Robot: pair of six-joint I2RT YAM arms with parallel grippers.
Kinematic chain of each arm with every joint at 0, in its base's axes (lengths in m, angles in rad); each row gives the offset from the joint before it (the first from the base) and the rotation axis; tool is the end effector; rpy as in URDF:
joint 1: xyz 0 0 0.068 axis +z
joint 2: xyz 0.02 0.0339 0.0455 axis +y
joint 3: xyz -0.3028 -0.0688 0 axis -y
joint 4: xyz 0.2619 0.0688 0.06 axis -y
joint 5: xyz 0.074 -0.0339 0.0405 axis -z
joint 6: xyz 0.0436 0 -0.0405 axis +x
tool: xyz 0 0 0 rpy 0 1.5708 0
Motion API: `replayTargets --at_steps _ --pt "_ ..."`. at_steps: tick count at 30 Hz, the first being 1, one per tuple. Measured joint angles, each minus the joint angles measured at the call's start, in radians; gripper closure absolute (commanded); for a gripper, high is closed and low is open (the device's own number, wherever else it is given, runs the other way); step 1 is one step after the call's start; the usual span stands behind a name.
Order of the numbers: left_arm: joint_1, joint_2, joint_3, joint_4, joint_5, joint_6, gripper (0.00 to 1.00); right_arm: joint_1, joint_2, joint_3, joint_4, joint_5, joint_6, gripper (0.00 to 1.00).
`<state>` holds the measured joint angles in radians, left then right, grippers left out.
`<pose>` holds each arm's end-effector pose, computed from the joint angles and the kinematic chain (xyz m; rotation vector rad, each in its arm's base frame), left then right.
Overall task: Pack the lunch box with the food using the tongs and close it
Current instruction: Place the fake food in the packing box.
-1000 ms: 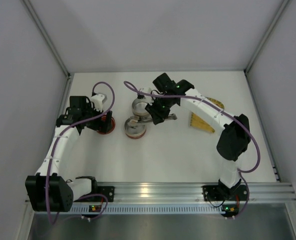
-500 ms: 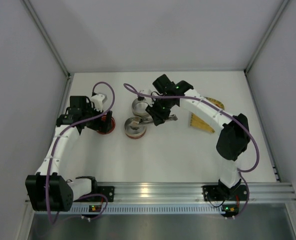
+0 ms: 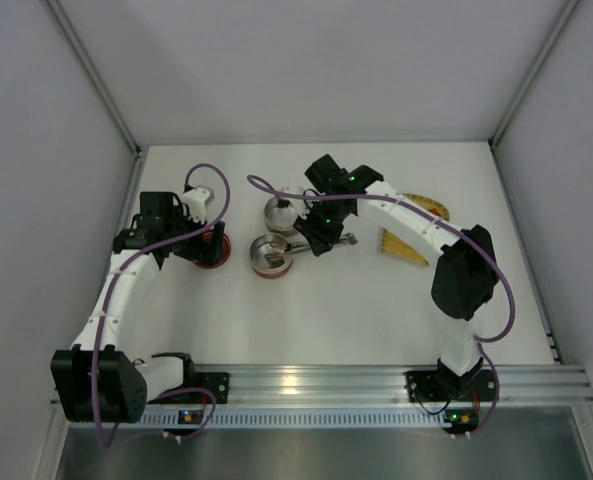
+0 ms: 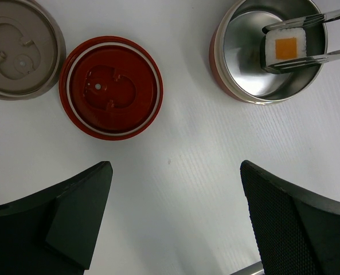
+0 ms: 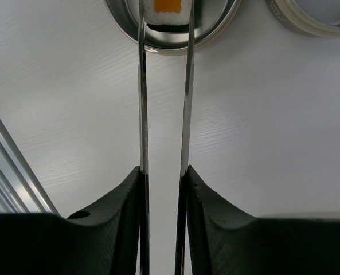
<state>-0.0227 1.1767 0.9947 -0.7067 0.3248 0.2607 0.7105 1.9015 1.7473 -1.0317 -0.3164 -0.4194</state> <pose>0.2445 -0.0195 0.3152 0.4799 2.3698 -0.2910 0.3169 0.2905 0.3120 -1.5515 2.2872 0.5141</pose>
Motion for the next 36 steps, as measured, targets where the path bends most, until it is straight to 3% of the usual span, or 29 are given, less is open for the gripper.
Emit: replayTargets --at_steps 6,23,36 --pt "0.000 0.000 0.000 0.000 0.000 0.000 0.02 0.000 0.000 0.000 0.000 0.002 0.000 0.90" --pt "0.000 0.011 -0.002 0.006 0.000 0.000 0.02 0.000 0.000 0.003 -0.012 0.024 -0.024 0.57" --pt "0.000 0.011 -0.002 0.007 0.000 0.000 0.02 0.000 0.000 0.043 -0.031 0.039 -0.033 0.56"
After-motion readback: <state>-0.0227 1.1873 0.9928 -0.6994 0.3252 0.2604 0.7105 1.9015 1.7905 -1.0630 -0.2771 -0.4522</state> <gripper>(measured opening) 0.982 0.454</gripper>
